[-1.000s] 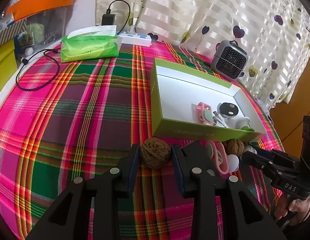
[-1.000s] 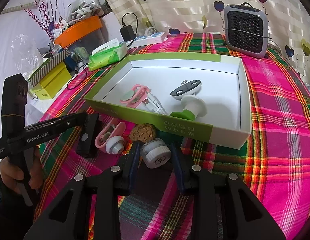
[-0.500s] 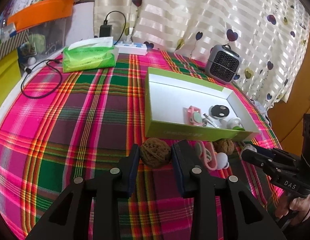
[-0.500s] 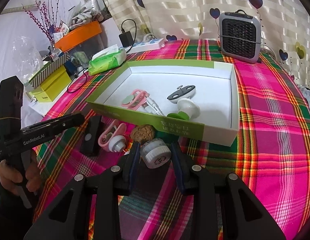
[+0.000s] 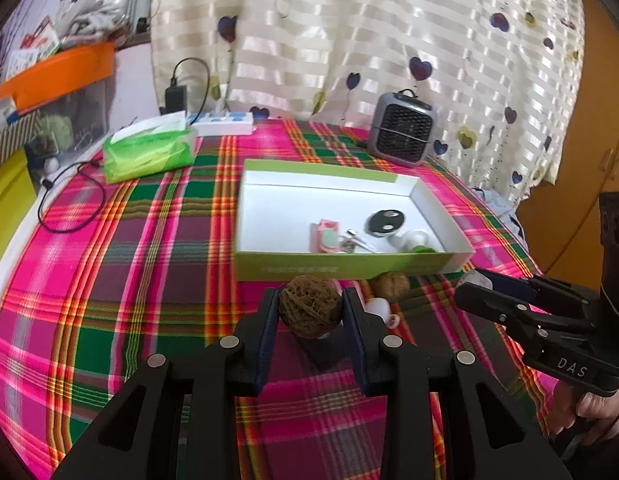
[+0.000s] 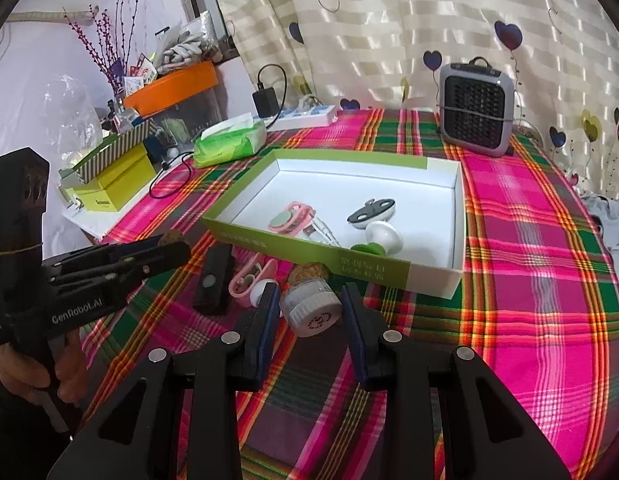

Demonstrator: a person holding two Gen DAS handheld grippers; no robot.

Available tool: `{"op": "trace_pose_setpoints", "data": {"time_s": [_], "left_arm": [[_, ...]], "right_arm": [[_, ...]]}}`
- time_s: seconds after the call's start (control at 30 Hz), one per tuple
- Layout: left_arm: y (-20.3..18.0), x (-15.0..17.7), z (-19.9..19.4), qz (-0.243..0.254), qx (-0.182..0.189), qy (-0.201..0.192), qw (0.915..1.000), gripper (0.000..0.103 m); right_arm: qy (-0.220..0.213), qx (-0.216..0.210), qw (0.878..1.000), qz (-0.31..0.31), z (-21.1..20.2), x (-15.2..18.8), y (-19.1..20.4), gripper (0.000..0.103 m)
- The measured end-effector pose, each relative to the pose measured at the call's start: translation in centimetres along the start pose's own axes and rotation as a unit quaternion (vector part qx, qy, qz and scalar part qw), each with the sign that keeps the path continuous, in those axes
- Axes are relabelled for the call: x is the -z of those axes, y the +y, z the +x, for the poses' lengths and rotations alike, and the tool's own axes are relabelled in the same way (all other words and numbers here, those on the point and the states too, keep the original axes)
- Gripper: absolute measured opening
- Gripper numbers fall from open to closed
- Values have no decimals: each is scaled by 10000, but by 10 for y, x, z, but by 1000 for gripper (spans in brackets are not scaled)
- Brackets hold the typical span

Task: Organize objects
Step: 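Carry the walnut with the left tool while the right tool carries the spool over the box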

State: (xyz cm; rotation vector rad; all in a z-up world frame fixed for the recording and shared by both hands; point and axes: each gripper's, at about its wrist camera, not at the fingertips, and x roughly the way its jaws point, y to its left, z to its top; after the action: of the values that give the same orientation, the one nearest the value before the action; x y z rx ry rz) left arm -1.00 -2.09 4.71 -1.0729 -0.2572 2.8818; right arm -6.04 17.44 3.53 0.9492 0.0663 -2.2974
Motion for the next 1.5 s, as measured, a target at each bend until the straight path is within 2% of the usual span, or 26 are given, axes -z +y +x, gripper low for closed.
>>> {"op": "trace_pose_setpoints", "data": {"time_s": [0.53, 1.0, 1.5], "left_arm": [[-35, -3, -21, 446, 67, -232, 9987, 30], [-40, -5, -22, 561, 21, -270, 9981, 30], [-42, -16, -6, 693, -16, -204, 9974, 30]], "right_arm": [[-234, 29, 9997, -112, -21, -3, 11, 33], [-240, 51, 9996, -166, -19, -7, 13, 33], [-186, 61, 9996, -203, -8, -16, 10, 33]]}}
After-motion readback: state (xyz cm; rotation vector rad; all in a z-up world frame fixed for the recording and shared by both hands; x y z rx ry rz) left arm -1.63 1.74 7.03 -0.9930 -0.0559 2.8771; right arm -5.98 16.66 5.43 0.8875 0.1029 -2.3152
